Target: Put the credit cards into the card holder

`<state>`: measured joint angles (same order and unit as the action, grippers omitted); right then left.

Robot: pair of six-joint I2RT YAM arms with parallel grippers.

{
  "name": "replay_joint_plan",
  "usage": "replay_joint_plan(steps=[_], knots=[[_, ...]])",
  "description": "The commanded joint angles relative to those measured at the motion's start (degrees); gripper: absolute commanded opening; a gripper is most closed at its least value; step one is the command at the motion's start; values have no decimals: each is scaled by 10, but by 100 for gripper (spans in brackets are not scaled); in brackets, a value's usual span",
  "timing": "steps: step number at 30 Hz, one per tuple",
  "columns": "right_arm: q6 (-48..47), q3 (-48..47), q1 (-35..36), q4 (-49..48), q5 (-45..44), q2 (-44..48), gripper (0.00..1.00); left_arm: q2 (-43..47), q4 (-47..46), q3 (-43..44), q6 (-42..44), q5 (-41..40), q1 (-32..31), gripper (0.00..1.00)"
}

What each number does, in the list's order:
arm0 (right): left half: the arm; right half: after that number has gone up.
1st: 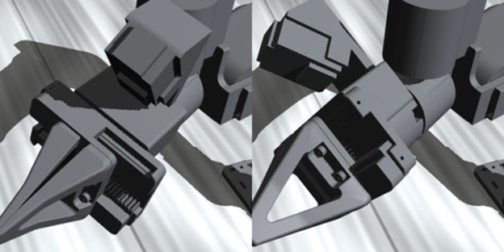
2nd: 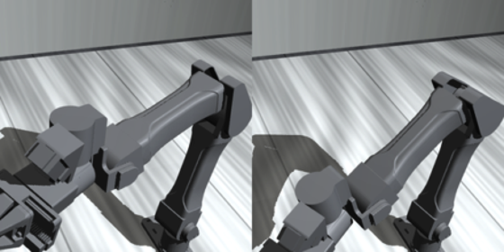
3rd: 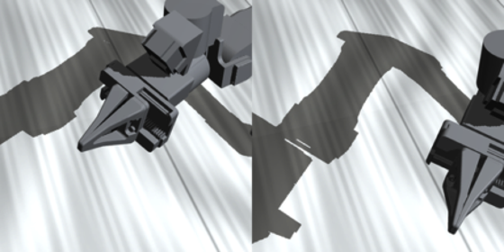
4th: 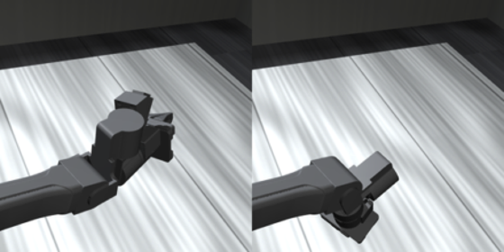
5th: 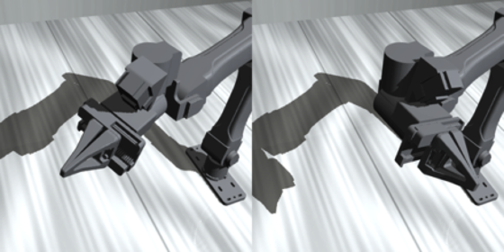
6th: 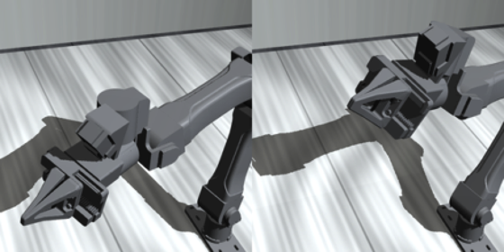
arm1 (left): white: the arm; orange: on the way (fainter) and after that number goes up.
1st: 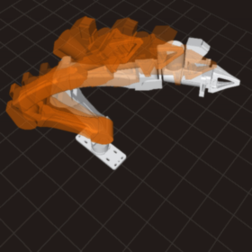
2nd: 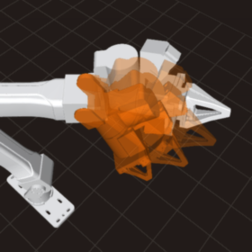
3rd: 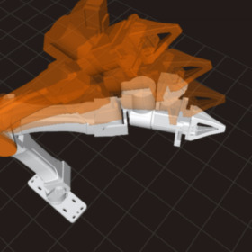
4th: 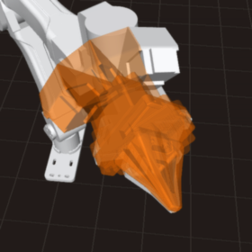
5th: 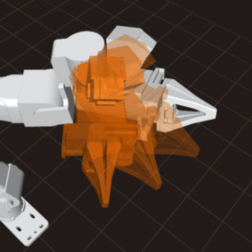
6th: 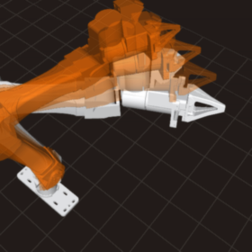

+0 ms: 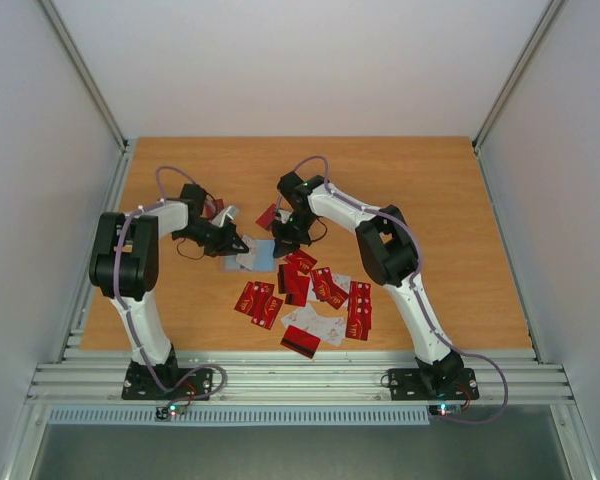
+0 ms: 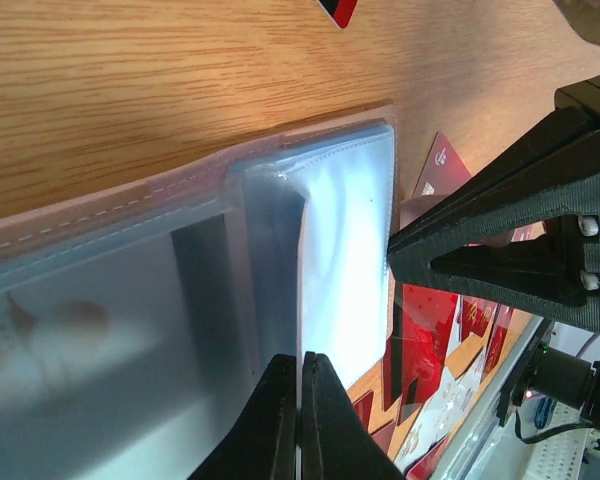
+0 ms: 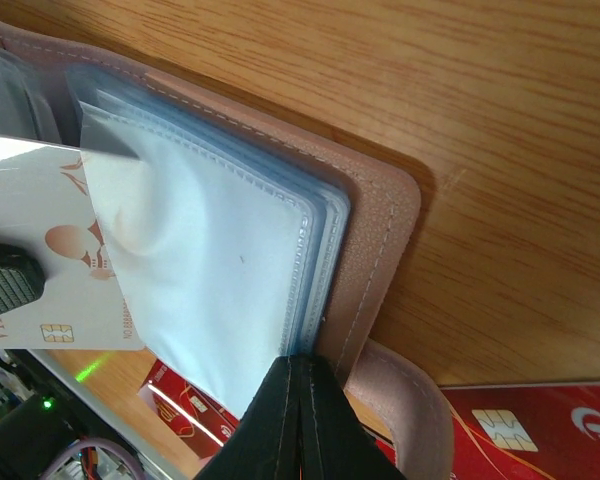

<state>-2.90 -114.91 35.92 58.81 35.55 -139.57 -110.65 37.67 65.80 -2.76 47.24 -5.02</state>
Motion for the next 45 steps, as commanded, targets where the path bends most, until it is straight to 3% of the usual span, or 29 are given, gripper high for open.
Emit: replay_joint_plan(steps=[1, 18, 26, 45], knots=[[-7, 5, 2, 10, -4, -27, 1, -8, -41, -15, -3, 11, -6, 0], [0, 12, 2, 0, 4, -21, 1, 12, -134, -68, -105, -17, -15, 0], [0, 39, 1, -12, 4, -7, 1, 25, -109, -63, -80, -46, -11, 0], [5, 49, 3, -17, 10, -2, 1, 39, -149, -82, -97, -66, -9, 0]])
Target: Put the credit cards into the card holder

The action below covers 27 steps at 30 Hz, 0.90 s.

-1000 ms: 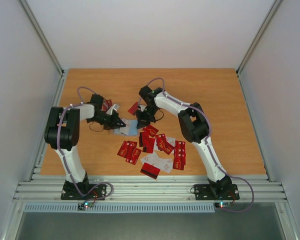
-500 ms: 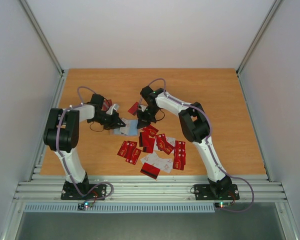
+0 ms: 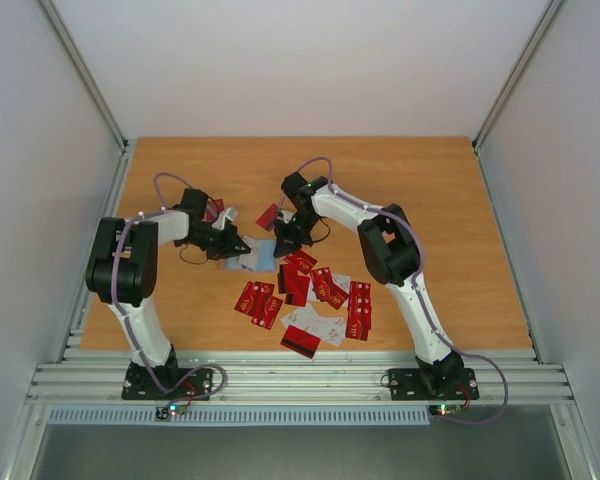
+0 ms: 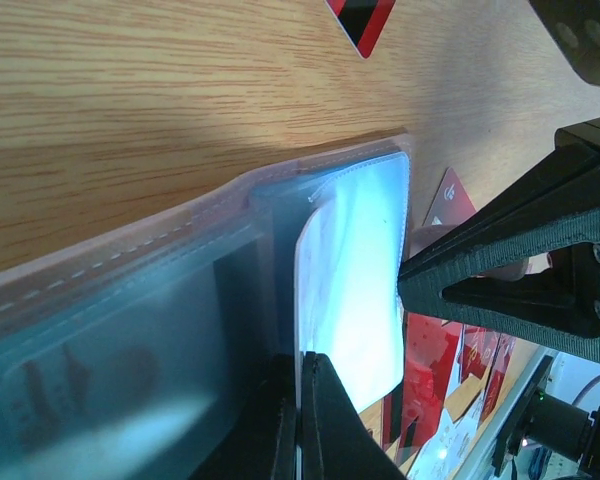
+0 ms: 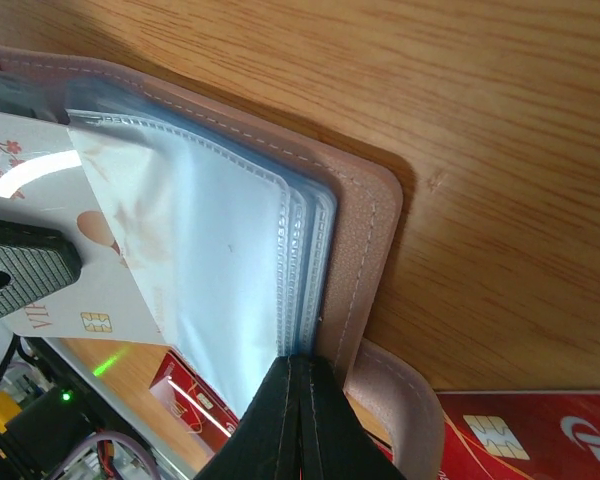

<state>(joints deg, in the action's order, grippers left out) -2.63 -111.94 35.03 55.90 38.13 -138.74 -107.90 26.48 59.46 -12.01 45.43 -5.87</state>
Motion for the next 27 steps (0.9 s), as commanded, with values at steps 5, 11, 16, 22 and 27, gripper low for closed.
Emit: replay_joint_plan(steps=[5, 11, 16, 22, 27], knots=[[3, 22, 12, 12, -16, -9, 1, 32, -42, -29, 0, -84, -1, 0], [5, 26, 11, 8, -14, -7, 1, 35, -46, -34, 20, -81, -2, 0], [8, 30, 12, 4, -12, -6, 1, 36, -76, -50, 5, -71, -10, 0], [15, 39, 13, -6, -9, -6, 1, 44, -133, -79, -53, -63, -19, 0], [14, 55, 12, -14, -10, 3, 1, 50, -156, -88, -80, -52, -15, 0]])
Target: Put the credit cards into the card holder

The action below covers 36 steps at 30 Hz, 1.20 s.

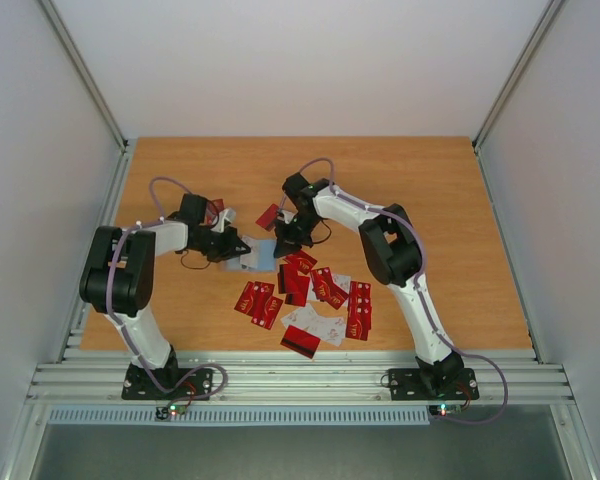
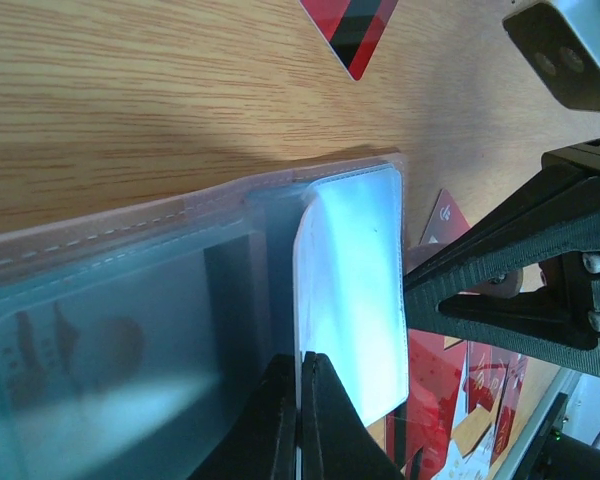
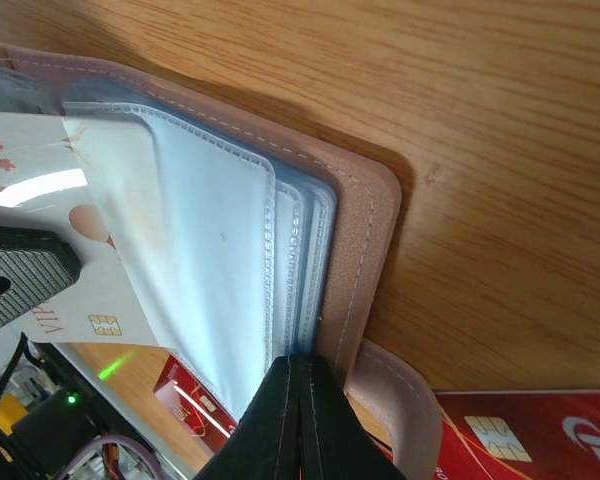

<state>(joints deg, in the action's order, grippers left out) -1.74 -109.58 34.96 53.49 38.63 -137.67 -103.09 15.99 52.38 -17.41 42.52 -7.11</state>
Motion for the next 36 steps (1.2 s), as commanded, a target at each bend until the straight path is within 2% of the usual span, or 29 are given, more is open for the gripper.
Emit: replay_joint_plan(steps=[1, 7, 12, 20, 28, 36], knots=[[6, 36, 13, 8, -16, -6, 1, 1, -63, -20, -32, -17, -2, 0], [8, 52, 13, -1, -17, 3, 1, -7, -82, -29, -57, -2, -3, 2], [10, 48, 13, -4, -16, 4, 1, -5, -21, -13, -20, -11, -11, 9], [16, 52, 13, -18, -14, 10, 1, 24, 115, 35, 27, -68, -24, 35], [26, 64, 13, -37, -10, 19, 1, 20, 221, 84, 56, -131, -32, 50], [45, 66, 17, -57, 0, 12, 1, 22, 262, 108, 54, -167, -42, 52]])
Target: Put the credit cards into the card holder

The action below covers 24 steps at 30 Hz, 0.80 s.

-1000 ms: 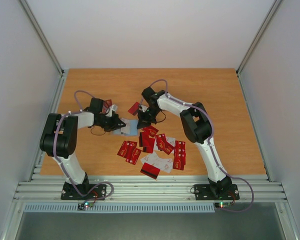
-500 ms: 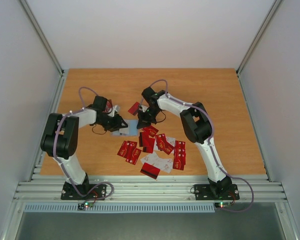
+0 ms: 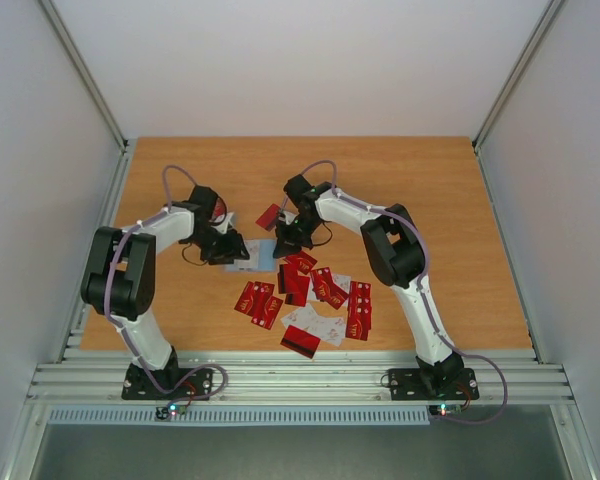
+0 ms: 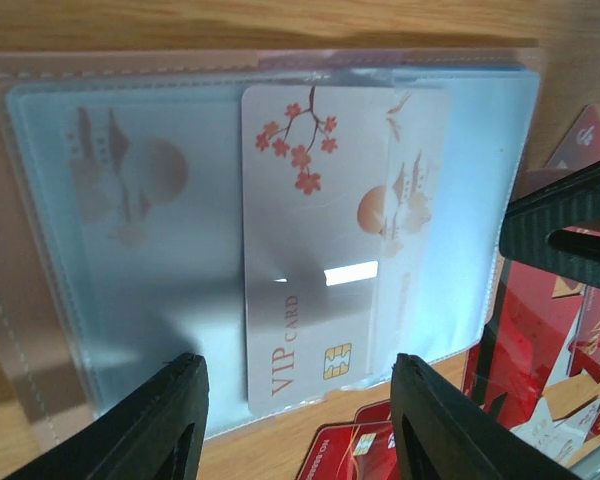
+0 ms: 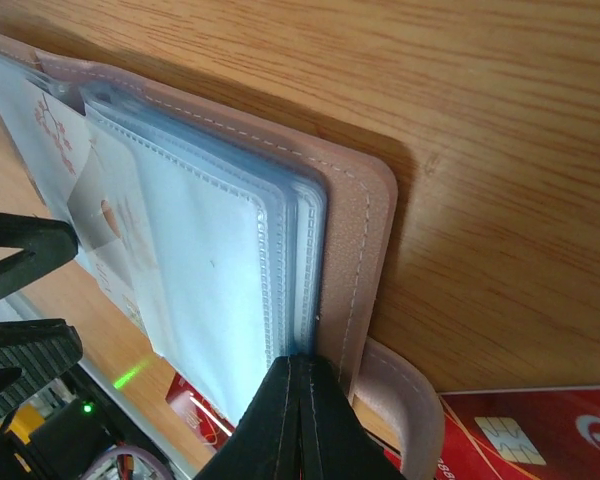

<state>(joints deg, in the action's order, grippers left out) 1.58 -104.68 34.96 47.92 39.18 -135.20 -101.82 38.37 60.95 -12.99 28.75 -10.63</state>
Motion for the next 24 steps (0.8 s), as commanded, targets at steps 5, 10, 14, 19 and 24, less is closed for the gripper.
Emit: replay_joint_plan(steps=[5, 10, 14, 19, 24], knots=[[10, 19, 17, -2, -6, -17, 1, -2, 37, 29, 7, -39, -17, 48], [5, 22, 18, 0, -6, -17, 1, -7, 28, 36, 2, -56, -22, 42], [4, 23, 17, 0, -4, -20, 1, -17, 24, 44, 0, -69, -25, 39], [-2, 22, 17, 3, -2, -22, 1, -36, 19, 58, -5, -73, -33, 37], [-5, 19, 18, 5, -2, -24, 1, -46, 19, 74, -15, -70, -47, 32]])
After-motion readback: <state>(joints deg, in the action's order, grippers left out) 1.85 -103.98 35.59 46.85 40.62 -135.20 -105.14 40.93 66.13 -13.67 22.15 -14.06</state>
